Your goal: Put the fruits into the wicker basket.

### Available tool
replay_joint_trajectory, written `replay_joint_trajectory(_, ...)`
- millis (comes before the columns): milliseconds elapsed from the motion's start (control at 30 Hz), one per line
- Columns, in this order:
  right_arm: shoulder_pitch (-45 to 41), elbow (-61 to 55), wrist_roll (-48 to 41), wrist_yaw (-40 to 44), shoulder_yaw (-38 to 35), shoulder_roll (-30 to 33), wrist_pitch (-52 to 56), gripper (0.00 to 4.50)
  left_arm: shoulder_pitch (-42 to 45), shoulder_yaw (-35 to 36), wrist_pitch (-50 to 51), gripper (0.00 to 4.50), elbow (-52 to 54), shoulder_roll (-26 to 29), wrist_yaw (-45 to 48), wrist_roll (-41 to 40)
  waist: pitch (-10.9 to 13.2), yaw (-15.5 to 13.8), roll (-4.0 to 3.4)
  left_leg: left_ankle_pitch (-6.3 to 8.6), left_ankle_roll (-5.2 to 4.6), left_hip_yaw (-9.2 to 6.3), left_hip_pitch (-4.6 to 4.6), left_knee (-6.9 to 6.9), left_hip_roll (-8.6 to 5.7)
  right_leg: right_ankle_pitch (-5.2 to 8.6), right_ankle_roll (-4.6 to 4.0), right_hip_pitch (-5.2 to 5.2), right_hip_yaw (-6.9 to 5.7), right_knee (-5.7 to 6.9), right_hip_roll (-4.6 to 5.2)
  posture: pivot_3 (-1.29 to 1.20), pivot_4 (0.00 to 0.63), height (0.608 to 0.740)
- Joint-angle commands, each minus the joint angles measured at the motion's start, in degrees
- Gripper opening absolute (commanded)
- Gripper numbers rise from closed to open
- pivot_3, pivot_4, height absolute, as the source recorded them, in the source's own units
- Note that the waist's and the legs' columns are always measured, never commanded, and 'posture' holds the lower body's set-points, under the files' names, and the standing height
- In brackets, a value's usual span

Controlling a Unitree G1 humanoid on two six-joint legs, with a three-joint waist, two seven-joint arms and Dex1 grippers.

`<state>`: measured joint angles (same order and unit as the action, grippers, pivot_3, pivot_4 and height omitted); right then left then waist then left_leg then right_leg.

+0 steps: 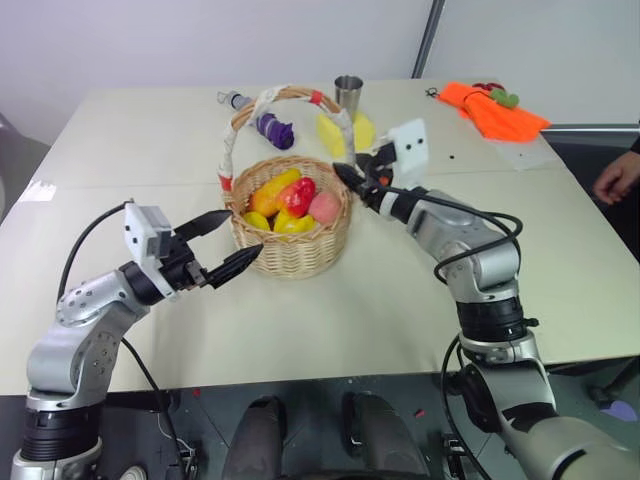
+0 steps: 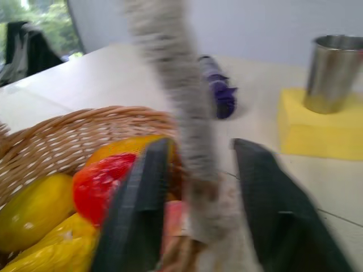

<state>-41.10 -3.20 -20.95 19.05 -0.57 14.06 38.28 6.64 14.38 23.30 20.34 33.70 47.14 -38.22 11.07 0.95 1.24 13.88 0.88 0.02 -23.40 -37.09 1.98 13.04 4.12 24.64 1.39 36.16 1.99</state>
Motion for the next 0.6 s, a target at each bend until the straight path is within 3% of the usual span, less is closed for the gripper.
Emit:
replay_joint_trajectory(33, -0.7, -5.0, -1.7, 0.1, -3.6, 0.9, -1.1, 0.06, -0.2, 0.7, -0.5, 4.5, 2.0, 0.0, -0.4, -0.8, 0.0, 0.0, -0.02, 0.0, 0.0, 0.0, 0.0, 0.0, 0.0, 0.0, 0.0, 0.01, 0.0, 0.0, 0.0, 0.0, 0.15, 0.74)
replay_joint_trajectory(200, 0.4, -6.8, -1.2, -1.4, -10.0, 5.7, -2.2, 0.06, 0.6, 0.2, -0.8, 4.5, 1.0, -0.2, -0.3, -0.5, 0.0, -0.2, -0.03, 0.0, 0.0, 0.0, -0.03, 0.0, 0.0, 0.0, 0.0, 0.02, 0.0, -0.01, 0.0, 0.0, 0.15, 0.74)
replay_joint_trajectory(333, 0.2, -0.1, 3.1, -5.8, -18.0, 14.0, -5.5, 0.06, 1.5, -0.6, -1.4, 4.5, 0.0, -0.7, 0.1, 0.2, 0.0, -0.4, -0.04, 0.0, 0.0, 0.01, -0.06, -0.02, -0.03, 0.02, -0.02, 0.02, 0.0, -0.06, 0.02, 0.0, 0.15, 0.74)
replay_joint_trajectory(600, -0.1, 14.8, 8.7, -9.5, -21.4, 21.0, -13.1, 0.06, 4.5, -3.1, -2.2, 4.5, -2.0, -2.5, -0.1, 1.7, 0.0, 0.8, -0.08, 0.02, -0.04, 0.03, 0.05, 0.04, 0.0, -0.01, -0.05, 0.03, 0.21, -0.05, -0.19, 0.0, 0.15, 0.74)
